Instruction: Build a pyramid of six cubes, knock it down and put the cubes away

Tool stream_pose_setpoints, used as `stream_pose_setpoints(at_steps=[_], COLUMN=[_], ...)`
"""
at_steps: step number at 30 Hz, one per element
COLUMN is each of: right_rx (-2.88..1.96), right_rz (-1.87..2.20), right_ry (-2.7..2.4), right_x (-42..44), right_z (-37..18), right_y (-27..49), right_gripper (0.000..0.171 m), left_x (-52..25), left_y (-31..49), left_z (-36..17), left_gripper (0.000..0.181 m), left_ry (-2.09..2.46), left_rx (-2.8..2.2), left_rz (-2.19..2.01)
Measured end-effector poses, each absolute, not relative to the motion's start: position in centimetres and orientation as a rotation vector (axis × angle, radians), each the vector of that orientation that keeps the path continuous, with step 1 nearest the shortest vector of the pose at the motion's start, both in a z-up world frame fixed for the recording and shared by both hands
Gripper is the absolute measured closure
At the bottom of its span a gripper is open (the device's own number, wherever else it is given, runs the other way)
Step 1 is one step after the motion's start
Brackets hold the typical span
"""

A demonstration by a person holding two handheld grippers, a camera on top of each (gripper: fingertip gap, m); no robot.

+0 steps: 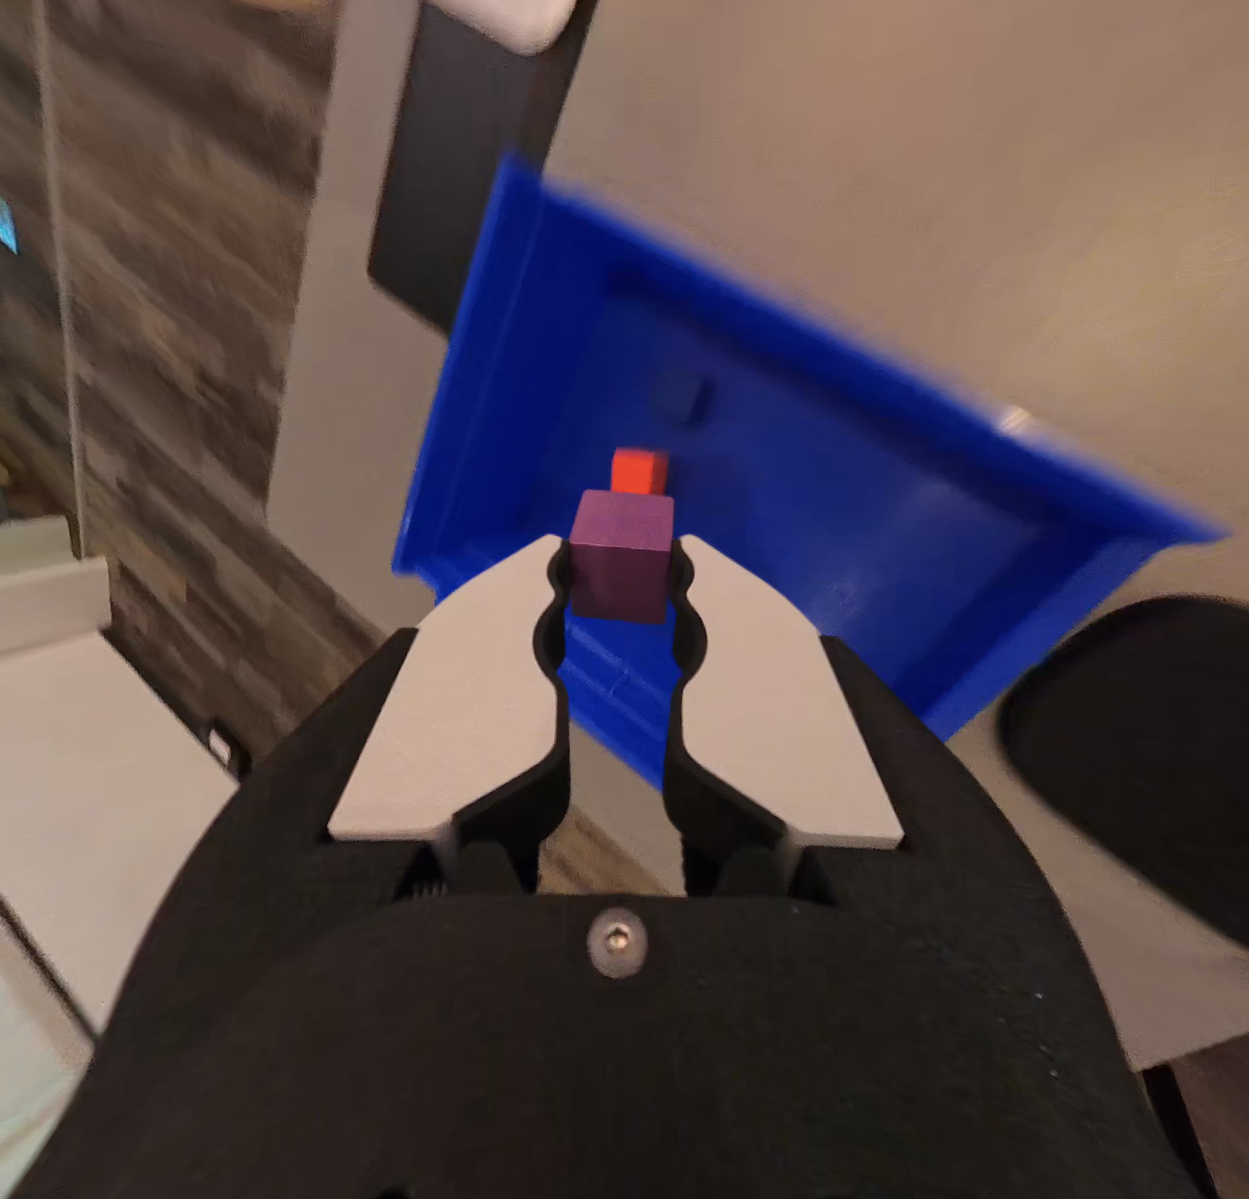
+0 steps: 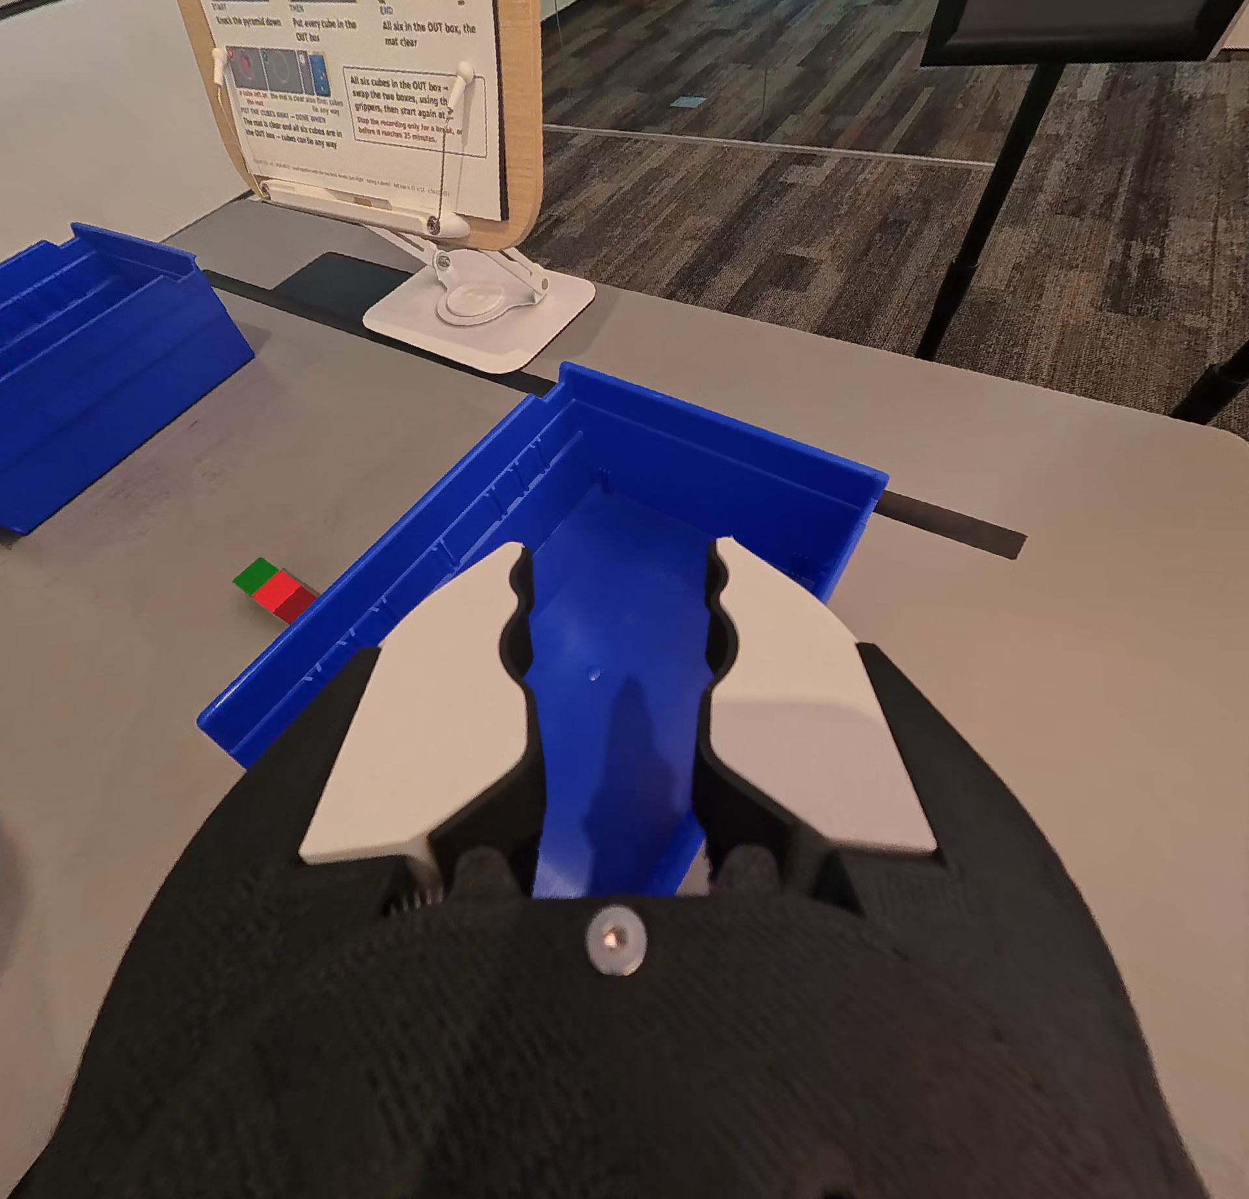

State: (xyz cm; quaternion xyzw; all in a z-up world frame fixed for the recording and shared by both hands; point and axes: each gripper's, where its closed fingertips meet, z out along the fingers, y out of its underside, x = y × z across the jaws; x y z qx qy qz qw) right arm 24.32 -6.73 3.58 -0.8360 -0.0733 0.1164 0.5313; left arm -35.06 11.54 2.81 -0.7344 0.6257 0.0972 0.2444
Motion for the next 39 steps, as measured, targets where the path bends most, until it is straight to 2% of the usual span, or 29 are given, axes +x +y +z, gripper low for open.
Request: stream_pose_setpoints(at_steps=[2,4,8,11,14,20,39], right_rx=[-1.995,-1.996,-1.992,-1.976,-1.959,-1.964,-1.961], right_rz=[0.273,0.269,0.264,0.257,0.258,0.258,0.293], right_ry=[-0.179,-0.186,-0.204,-0.225,-0.234,-0.231,-0.235], right_x=[24.2,24.1,23.4,23.0,22.8,23.0,23.1], right_z=[3.7,3.8,4.2,4.8,5.3,5.2,5.0], right_y=[-6.7,-6.7,-6.9,-7.1,-7.2,-7.3,-7.6], right_gripper=[0.121,0.121,0.121,0.121,0.121,0.121,0.121], left_x=[-30.3,-25.8,-17.9,-15.0,-13.3,-11.4,-9.5], left_y=[8.9,6.0,0.9,-1.4,-1.6,-1.5,-2.1], left_z=[4.1,3.3,-2.3,-7.1,-10.3,-13.0,-15.2], left_gripper=[0.153,0.153,0.154,0.154,0.154,0.154,0.154], left_ry=[1.776,1.865,2.059,2.192,2.256,2.310,2.419], left_rx=[-1.888,-1.796,-1.623,-1.612,-1.637,-1.685,-1.778], left_rz=[0.182,0.128,0.039,0.024,0.077,0.140,0.123])
